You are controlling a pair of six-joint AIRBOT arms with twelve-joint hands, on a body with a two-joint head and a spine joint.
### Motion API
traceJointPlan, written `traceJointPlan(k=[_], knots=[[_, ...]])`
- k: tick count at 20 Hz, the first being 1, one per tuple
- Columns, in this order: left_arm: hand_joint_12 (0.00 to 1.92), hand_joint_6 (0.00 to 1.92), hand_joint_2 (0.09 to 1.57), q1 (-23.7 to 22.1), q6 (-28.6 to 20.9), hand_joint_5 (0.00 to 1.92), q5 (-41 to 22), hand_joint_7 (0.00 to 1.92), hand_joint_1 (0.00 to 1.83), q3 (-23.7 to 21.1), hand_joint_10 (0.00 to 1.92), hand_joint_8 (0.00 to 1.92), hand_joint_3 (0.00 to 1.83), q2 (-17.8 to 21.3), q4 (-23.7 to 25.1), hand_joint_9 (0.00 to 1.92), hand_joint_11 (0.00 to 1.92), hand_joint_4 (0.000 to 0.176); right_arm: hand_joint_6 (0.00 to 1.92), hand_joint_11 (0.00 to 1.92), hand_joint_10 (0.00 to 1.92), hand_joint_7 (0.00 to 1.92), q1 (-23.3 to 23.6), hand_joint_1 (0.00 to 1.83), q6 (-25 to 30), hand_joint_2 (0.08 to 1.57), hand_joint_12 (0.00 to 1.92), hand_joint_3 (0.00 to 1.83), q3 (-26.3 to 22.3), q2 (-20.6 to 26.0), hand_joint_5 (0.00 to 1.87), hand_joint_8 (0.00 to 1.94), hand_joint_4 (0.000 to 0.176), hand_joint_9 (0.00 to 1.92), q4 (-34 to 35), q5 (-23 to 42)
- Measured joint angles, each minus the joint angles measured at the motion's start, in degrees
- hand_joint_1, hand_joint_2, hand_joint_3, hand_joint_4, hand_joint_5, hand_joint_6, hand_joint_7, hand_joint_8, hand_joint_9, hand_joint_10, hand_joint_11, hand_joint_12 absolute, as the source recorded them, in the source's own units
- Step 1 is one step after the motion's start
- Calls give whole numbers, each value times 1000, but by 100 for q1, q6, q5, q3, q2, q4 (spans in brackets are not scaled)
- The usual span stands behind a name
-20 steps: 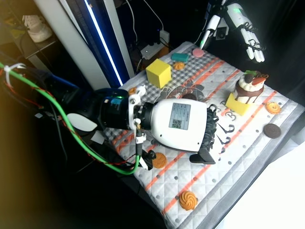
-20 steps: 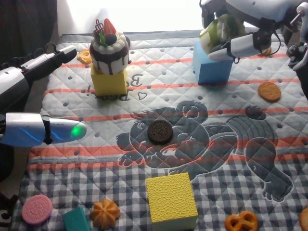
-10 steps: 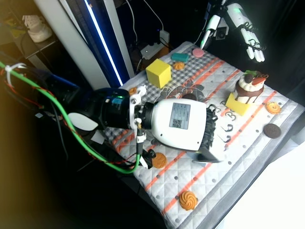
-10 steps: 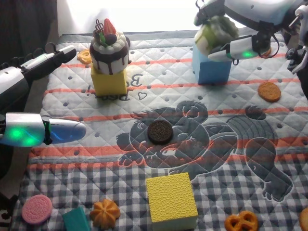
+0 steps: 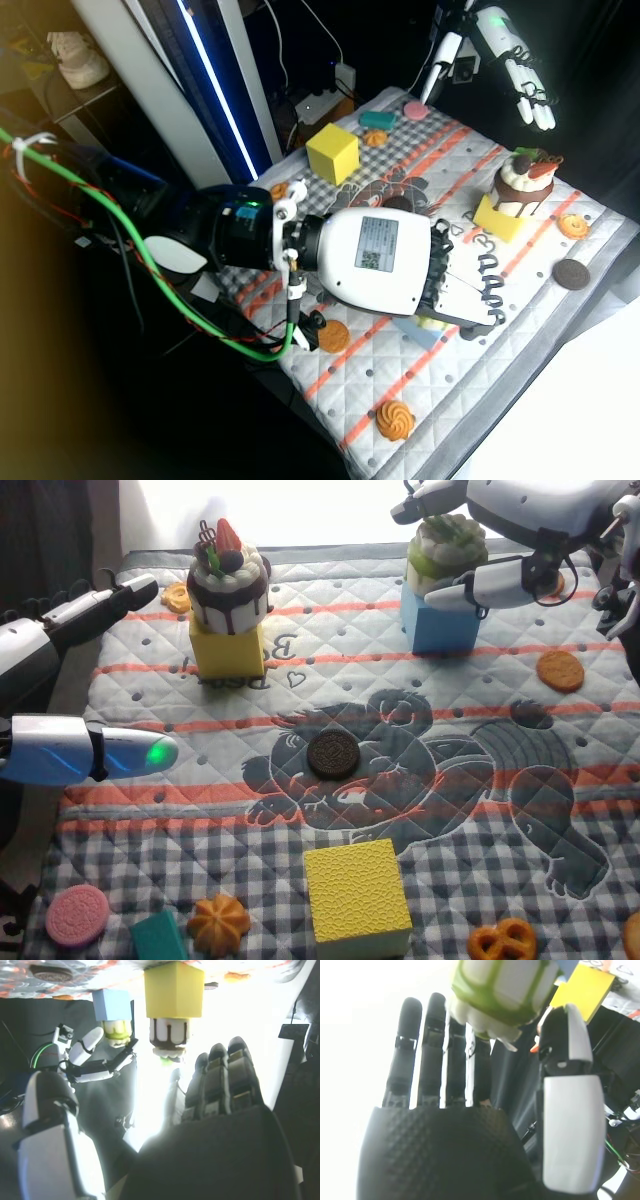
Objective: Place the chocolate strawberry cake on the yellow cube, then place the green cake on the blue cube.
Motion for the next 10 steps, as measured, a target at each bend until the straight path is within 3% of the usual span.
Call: traceJointPlan(k=[2, 3, 4, 5, 6, 7, 9, 10], knots=[[0, 4, 811, 0, 2, 12, -2, 0, 639, 0, 0, 0, 0, 0, -2, 0, 0, 176, 0, 229, 43, 464, 0, 783, 15, 1013, 1210, 0, 2, 0, 485, 0, 41, 587, 0, -2], [0, 1, 812, 0, 2, 5, 0, 0, 627, 0, 0, 0, 1, 0, 0, 0, 0, 176, 0, 123, 6, 261, 0, 629, 15, 924, 1193, 0, -11, 2, 159, 0, 101, 433, 2, -2], [0, 1, 812, 0, 0, 5, -2, 0, 627, 0, 0, 0, 1, 0, 0, 0, 0, 176, 0, 123, 6, 261, 0, 629, 15, 924, 1193, 0, -33, 9, 159, 0, 101, 433, 13, -2], [0, 0, 808, 0, 2, 2, -2, 0, 676, 0, 0, 0, 0, 0, -2, 0, 0, 176, 0, 4, 17, 9, 0, 522, 22, 817, 837, 0, -48, 22, 5, 0, 172, 77, 0, -11], [0, 0, 808, 0, 2, 2, -4, 0, 676, 0, 0, 0, 0, 0, -2, 0, 0, 176, 0, 4, 17, 9, 0, 522, 24, 817, 837, 0, -96, 57, 5, 0, 172, 77, 11, -7], [0, 0, 807, 0, 2, 0, -9, 0, 649, 0, 0, 0, 0, 0, -2, 0, 0, 176, 0, 0, 0, 0, -13, 496, 28, 779, 198, 1, -203, 142, 0, 0, 176, 2, -7, 76], [0, 0, 803, 0, 2, 0, -35, 0, 626, 0, 0, 0, 0, 0, -4, 0, 0, 176, 0, 0, 0, 0, -68, 498, 33, 777, 171, 0, -361, 297, 0, 0, 176, 0, -11, 332], [0, 0, 803, 0, 0, 0, -52, 0, 639, -9, 0, 0, 0, 0, -24, 0, 0, 176, 0, 0, 0, 0, -138, 507, 33, 758, 33, 0, -483, 435, 0, 0, 176, 0, -7, 507]])
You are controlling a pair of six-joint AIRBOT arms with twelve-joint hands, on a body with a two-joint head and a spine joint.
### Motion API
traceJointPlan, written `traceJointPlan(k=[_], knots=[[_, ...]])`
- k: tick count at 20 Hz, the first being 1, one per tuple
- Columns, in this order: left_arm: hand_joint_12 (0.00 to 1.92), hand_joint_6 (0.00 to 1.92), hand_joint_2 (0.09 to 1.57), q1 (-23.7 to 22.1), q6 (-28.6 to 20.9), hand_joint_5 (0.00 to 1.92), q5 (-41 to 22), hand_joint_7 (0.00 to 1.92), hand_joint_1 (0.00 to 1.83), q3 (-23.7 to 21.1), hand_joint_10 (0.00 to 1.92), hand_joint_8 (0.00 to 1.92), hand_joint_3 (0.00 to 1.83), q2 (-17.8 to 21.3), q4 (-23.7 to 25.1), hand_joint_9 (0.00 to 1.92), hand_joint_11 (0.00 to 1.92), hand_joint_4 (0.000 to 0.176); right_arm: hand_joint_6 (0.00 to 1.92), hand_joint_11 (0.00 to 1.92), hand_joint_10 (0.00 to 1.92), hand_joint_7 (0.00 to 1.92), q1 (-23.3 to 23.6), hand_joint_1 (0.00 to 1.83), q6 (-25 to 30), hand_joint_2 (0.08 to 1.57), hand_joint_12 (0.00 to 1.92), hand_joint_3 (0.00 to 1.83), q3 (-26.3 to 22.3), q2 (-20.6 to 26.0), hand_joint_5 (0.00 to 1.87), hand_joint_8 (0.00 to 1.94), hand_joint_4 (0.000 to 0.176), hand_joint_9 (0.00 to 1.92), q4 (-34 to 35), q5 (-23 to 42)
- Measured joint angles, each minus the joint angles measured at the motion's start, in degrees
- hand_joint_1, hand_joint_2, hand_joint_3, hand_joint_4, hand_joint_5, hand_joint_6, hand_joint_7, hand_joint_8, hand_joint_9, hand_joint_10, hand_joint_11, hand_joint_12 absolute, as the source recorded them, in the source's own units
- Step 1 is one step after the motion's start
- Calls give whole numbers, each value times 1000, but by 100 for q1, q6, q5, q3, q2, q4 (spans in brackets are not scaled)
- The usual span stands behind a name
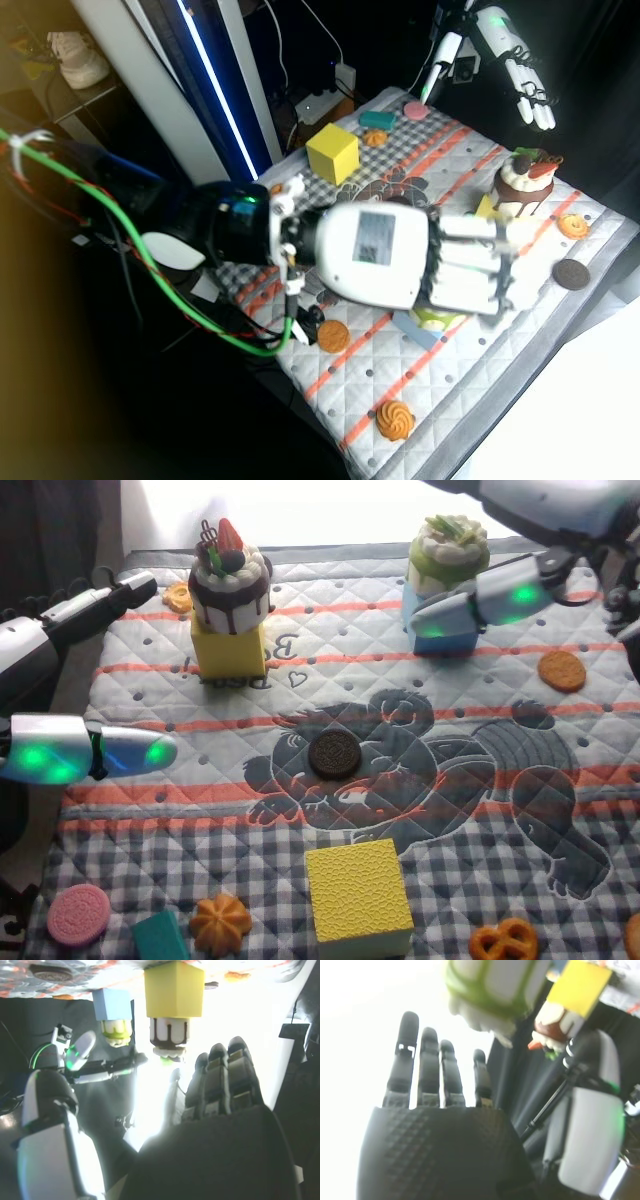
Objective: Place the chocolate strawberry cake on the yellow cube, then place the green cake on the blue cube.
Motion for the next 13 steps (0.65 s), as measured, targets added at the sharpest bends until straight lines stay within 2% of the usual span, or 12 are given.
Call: traceJointPlan(k=[2, 3, 4, 5, 6, 7, 8, 9, 10, 12, 13], knots=[[0, 0, 804, 0, -37, 0, -35, 0, 626, -26, 0, 0, 0, 2, 15, 0, 0, 176, 0, 0, 0, 0, -243, 504, 2, 757, 0, 0, -278, 345, 0, 0, 176, 0, 20, 492], [0, 0, 777, 28, -391, 0, -48, 0, 661, -20, 0, 0, 0, 15, 144, 0, 0, 176, 0, 0, 0, 0, -470, 551, 0, 774, 0, 6, -468, 592, 0, 0, 176, 0, 127, 817], [0, 0, 788, 131, -949, 0, -173, 0, 657, 59, 0, 0, 0, 17, 352, 0, 0, 176, 0, 0, 0, 0, -782, 556, 2, 791, 0, 12, -643, 817, 0, 0, 176, 0, 341, 1200], [0, 0, 798, 219, -1285, 0, -293, 0, 754, 74, 0, 0, 0, 48, 387, 0, 0, 176, 0, 0, 0, 0, -1047, 578, 11, 811, 0, 18, -798, 997, 0, 0, 176, 0, 529, 1482], [0, 0, 800, 426, -1580, 0, -605, 0, 774, 70, 0, 0, 0, 138, 387, 0, 0, 176, 0, 0, 0, 0, -1493, 582, 55, 816, 0, 19, -1005, 1244, 0, 0, 176, 0, 750, 1912], [0, 0, 800, 542, -1624, 0, -787, 0, 774, 39, 0, 0, 0, 192, 361, 0, 0, 176, 0, 0, 0, 0, -1731, 582, 111, 816, 0, 19, -1102, 1375, 0, 0, 176, 0, 828, 2111], [0, 0, 827, 798, -1749, 0, -1311, 0, 692, -92, 0, 0, 11, 328, 254, 0, 0, 176, 0, 0, 0, 0, -2269, 668, 199, 961, 0, 29, -1331, 1593, 0, 0, 176, 0, 1115, 2719], [0, 0, 817, 944, -1921, 0, -1661, 0, 640, -131, 0, 0, 6, 380, 280, 0, 0, 142, 0, 0, 0, 0, -2686, 685, 205, 989, 0, 13, -1521, 1735, 0, 0, 176, 0, 1403, 3185], [0, 0, 811, 1097, -2299, 0, -2050, 0, 628, -131, 0, 0, 3, 393, 308, 0, 0, 128, 0, 0, 0, 0, -3246, 766, 278, 957, 0, 0, -1716, 1875, 0, 0, 176, 0, 1764, 3803], [0, 0, 814, 1290, -2918, 0, -2507, 0, 649, 9, 0, 0, 4, 330, 411, 0, 0, 132, 0, 0, 0, 0, -3877, 760, 527, 950, 0, 0, -1808, 1934, 0, 0, 176, 0, 2116, 4544], [0, 0, 844, 1419, -3335, 0, -2817, 0, 571, 131, 0, 0, 17, 212, 212, 0, 0, 169, 0, 0, 0, 12, -4205, 723, 682, 905, 0, 0, -1847, 1939, 0, 4, 176, 0, 2413, 4916]])
